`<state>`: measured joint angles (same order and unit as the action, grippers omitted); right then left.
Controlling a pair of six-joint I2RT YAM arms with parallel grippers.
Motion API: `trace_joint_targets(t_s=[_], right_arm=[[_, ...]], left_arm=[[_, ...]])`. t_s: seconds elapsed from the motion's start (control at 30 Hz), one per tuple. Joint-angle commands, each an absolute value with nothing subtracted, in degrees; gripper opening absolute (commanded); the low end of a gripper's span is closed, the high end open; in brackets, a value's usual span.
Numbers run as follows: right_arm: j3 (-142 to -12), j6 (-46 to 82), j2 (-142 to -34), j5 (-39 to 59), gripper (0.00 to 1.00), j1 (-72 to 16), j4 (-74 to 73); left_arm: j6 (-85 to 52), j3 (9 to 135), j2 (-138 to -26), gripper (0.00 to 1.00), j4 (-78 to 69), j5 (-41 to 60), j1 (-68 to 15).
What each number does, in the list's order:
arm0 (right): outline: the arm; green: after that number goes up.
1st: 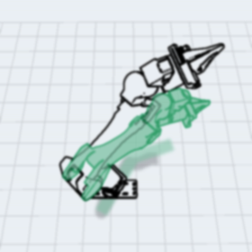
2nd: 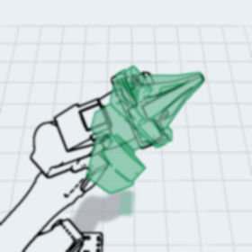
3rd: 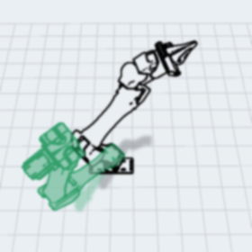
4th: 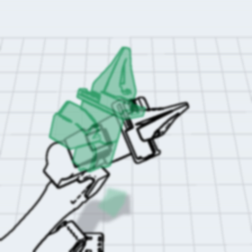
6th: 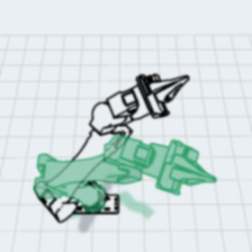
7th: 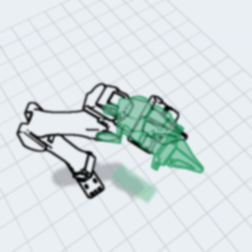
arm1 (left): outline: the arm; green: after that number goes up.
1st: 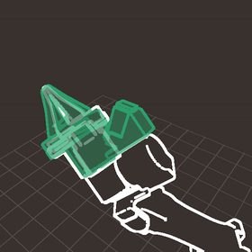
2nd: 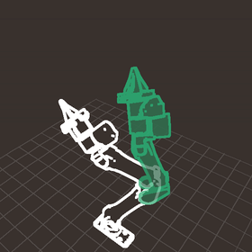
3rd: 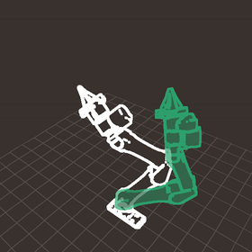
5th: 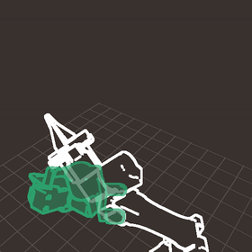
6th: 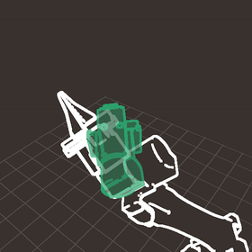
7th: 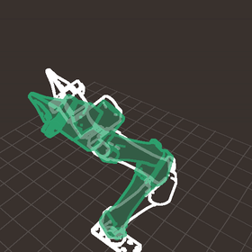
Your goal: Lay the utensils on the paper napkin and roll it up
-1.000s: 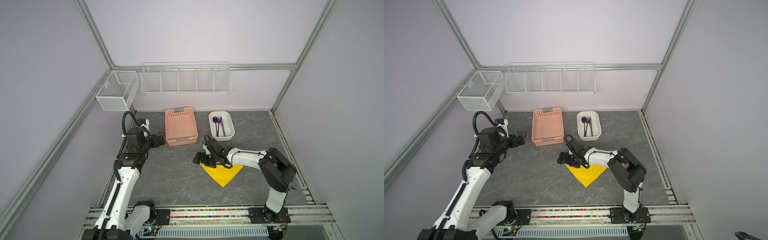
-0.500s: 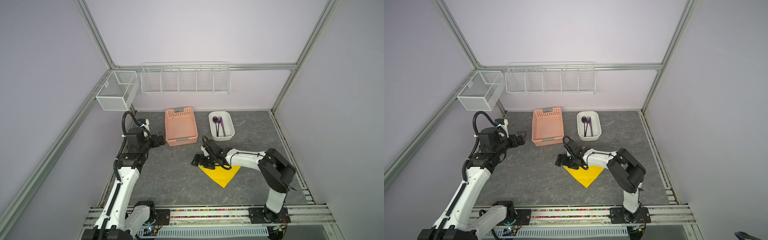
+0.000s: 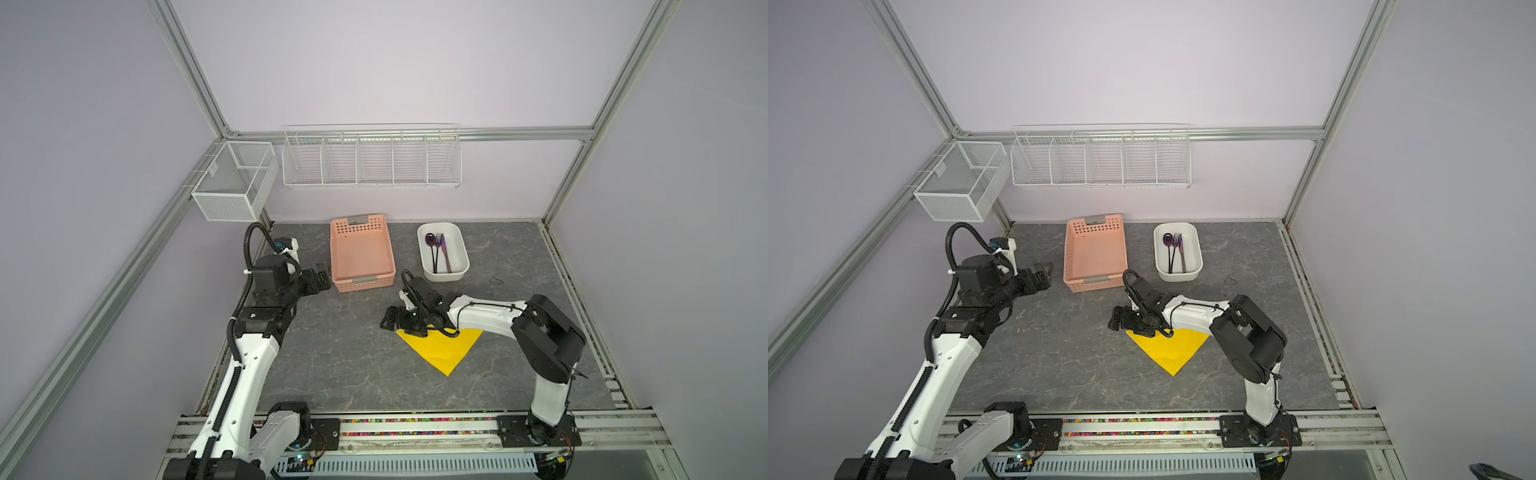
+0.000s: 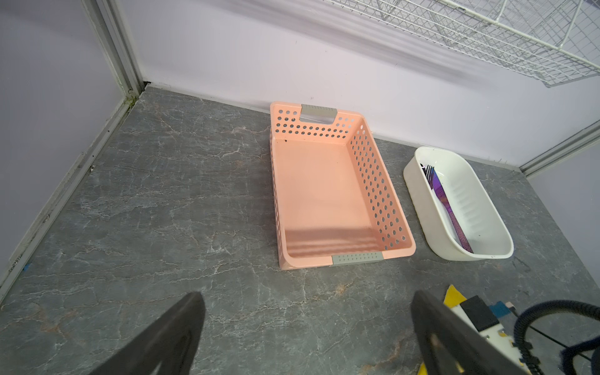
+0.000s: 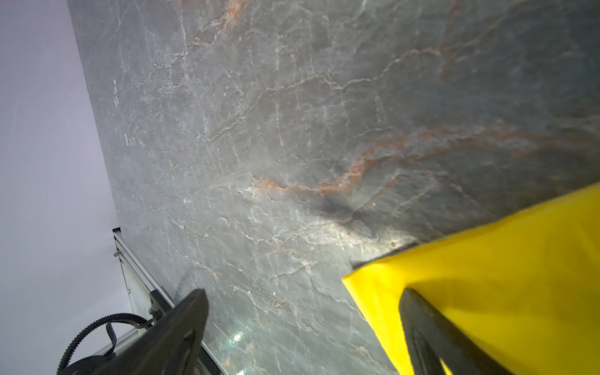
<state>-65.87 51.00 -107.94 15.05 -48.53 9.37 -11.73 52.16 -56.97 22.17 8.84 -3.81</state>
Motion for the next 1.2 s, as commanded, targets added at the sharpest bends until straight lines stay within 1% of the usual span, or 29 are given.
trace_joint_targets(t_s=[0.0, 0.3, 0.47, 0.57, 0.8, 0.97, 1.17], right_arm=[[-67.49, 50.95, -109.07, 15.64, 0.95, -48.78, 10.81], [-70.59, 48.42, -107.21, 16.02, 0.95, -47.84, 13.71], [-73.30, 44.51, -104.66, 15.29, 0.95, -46.23, 18.89], [-75.19, 40.96, -103.07, 13.05, 0.95, -44.71, 23.68], [-78.52, 34.02, -100.91, 10.97, 0.94, -38.34, 31.40], [-82.02, 28.18, -101.15, 5.79, 0.94, -33.97, 36.86], [-86.70, 24.80, -103.41, 3.21, 0.89, -28.05, 40.99]], left_arm=[[-12.04, 51.75, -56.69, 0.99, 22.90, 8.44, -3.87], [-12.04, 51.72, -57.06, 0.99, 22.85, 8.44, -3.87], [-12.04, 51.77, -57.33, 0.99, 22.85, 8.44, -3.87], [-12.04, 51.77, -57.61, 0.99, 22.82, 8.37, -3.79], [-12.13, 51.86, -58.26, 0.99, 22.81, 8.44, -3.26], [-12.09, 51.77, -58.43, 0.99, 22.72, 8.19, -3.25], [-12.14, 52.12, -59.31, 0.98, 23.12, 7.91, -3.25]])
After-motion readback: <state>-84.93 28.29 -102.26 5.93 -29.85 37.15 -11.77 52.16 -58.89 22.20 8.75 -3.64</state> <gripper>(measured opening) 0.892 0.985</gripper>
